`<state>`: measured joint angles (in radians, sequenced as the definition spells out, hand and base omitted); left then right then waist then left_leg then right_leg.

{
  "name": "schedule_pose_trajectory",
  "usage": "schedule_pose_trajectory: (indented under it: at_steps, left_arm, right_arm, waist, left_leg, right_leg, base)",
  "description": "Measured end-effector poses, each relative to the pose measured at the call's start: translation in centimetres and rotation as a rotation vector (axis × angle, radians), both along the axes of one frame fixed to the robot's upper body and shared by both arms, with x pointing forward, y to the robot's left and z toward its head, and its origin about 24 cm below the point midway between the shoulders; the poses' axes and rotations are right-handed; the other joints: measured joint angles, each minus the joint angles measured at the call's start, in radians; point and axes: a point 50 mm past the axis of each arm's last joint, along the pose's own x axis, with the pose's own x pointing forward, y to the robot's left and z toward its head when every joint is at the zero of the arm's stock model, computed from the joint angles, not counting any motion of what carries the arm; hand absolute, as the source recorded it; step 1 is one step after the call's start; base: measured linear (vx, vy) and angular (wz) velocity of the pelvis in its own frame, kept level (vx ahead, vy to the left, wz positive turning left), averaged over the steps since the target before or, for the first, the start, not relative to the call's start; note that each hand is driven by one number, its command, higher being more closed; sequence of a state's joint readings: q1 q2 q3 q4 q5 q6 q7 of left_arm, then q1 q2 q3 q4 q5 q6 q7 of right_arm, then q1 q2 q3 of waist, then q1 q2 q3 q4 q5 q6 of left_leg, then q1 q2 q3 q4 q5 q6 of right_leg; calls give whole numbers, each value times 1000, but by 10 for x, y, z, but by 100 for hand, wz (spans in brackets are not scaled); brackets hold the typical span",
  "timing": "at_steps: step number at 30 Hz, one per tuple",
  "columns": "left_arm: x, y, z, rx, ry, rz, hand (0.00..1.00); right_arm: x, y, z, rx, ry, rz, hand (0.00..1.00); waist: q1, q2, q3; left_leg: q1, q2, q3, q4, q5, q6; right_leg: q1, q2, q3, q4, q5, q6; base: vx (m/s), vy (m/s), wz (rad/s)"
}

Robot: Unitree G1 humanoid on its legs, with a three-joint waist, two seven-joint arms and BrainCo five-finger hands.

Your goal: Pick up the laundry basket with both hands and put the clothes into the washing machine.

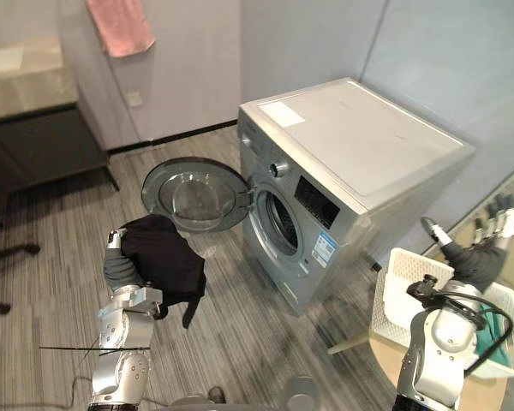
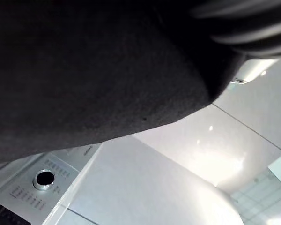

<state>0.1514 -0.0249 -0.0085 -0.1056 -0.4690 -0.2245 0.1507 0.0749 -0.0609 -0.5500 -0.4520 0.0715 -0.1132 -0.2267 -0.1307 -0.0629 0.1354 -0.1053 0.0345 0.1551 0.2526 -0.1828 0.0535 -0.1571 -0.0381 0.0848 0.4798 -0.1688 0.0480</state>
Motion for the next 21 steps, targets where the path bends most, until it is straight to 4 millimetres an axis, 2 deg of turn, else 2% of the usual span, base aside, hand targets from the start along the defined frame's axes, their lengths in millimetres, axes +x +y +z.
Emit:
schedule_pose_trajectory:
  at_steps: [2,3,5,7,9,10,11,12,13,14,15,16,17,18,19,20,21]
  left_arm:
    - [-2,-14,-6,-21,32,-50,100]
    - [-3,-28,-10,-34,56,-106,100]
    - [-3,-50,-11,-48,66,-207,100]
    - [-4,-64,-10,-64,59,-263,100]
    - [-3,-76,-7,-62,44,-326,100]
    - [-3,-81,-5,-61,36,-354,100]
    - [-3,-84,-8,-59,46,-368,100]
    - [-4,-83,-7,-58,38,-366,100]
    - [-4,-85,-9,-55,44,-375,100]
    - [-6,-87,-11,-59,53,-381,100]
    - [-10,-87,-14,-63,68,-383,100]
    - [-11,-86,-16,-65,75,-381,100]
    - [-14,-82,-19,-69,90,-360,100]
    - [-16,-75,-23,-73,111,-328,100]
    - [-17,-72,-25,-73,122,-316,100]
    - [-19,-69,-28,-72,135,-305,100]
    - [-22,-67,-32,-74,157,-300,100]
  right_arm:
    - [-10,7,18,-69,-72,-22,0]
    - [-20,14,27,-109,-119,-34,0]
    - [-37,22,28,-137,-107,-55,0]
    - [-45,24,26,-142,-85,-57,0]
    - [-49,26,23,-142,-77,-42,0]
    - [-48,29,22,-125,-83,-11,0]
    - [-50,29,20,-112,-76,4,0]
    - [-51,32,18,-91,-85,27,0]
    - [-50,34,17,-83,-86,42,0]
    - [-49,38,16,-57,-90,85,0]
    - [-47,42,13,-34,-84,126,0]
    - [-48,42,12,-20,-78,139,0]
    - [-48,44,9,2,-73,161,0]
    - [-49,44,7,20,-66,168,0]
    - [-49,44,7,27,-66,164,0]
    - [-50,44,5,43,-67,153,0]
    - [-52,43,0,82,-48,115,0]
  waist:
    - [9,-11,-2]
    - [9,12,5]
    - [-1,18,3]
    - [-20,17,-1]
    - [-40,16,-3]
    - [-53,17,-7]
    - [-73,31,-32]
    - [-67,5,-59]
    - [-76,29,-55]
    - [-73,60,-48]
    - [-72,98,-38]
    - [-67,113,-38]
    - [-47,130,-37]
    - [-42,132,-34]
    - [-43,124,-32]
    - [-42,116,-27]
    - [-44,113,-25]
  left_leg:
    - [-38,-2,-18,69,-1,-2]
    - [-72,1,-55,120,-7,-12]
    - [-92,-18,-113,135,-14,-24]
    - [-92,-39,-166,144,-18,-32]
    - [-74,-57,-231,133,-16,-24]
    - [-50,-72,-277,115,-13,-20]
    - [-49,-78,-311,105,-15,-22]
    - [-58,-86,-286,122,-35,-30]
    - [-68,-57,-273,180,-62,-37]
    - [-98,9,-176,334,-80,-66]
    - [-134,64,-105,502,-74,-105]
    - [-160,92,-79,570,-65,-116]
    - [-197,149,-15,682,-30,-125]
    - [-211,217,91,760,36,-84]
    - [-213,251,153,793,81,-64]
    - [-215,306,230,848,119,-42]
    - [-212,398,287,882,83,-3]
  right_leg:
    - [16,36,6,-66,-39,-11]
    - [37,54,7,-78,-78,-10]
    - [59,67,-4,-84,-100,-21]
    - [85,48,-56,-81,-99,-23]
    - [62,44,-84,36,-97,-22]
    - [-14,46,-96,193,-99,-63]
    - [-18,52,-103,88,-137,-68]
    - [-2,35,-115,-55,-76,-72]
    - [22,37,-149,-62,-76,-82]
    - [53,53,-170,-75,-86,-88]
    - [90,71,-180,-73,-107,-90]
    - [97,80,-181,-67,-115,-92]
    - [105,94,-162,-43,-137,-96]
    - [113,93,-137,-33,-142,-97]
    - [129,82,-126,-45,-141,-98]
    - [159,71,-112,-73,-140,-96]
    - [203,65,-76,-109,-137,-93]
  base:
    - [53,-126,58]
    - [28,-80,61]
    - [83,-70,76]
    - [178,-33,90]
    - [205,-57,111]
    - [241,-93,128]
    - [298,-120,128]
    - [255,-108,103]
    - [294,-114,66]
    - [304,-108,51]
    - [275,-92,25]
    - [232,-10,-16]
    - [213,53,-56]
    - [213,67,-67]
    - [242,58,-57]
    - [260,33,-48]
    - [320,58,-45]
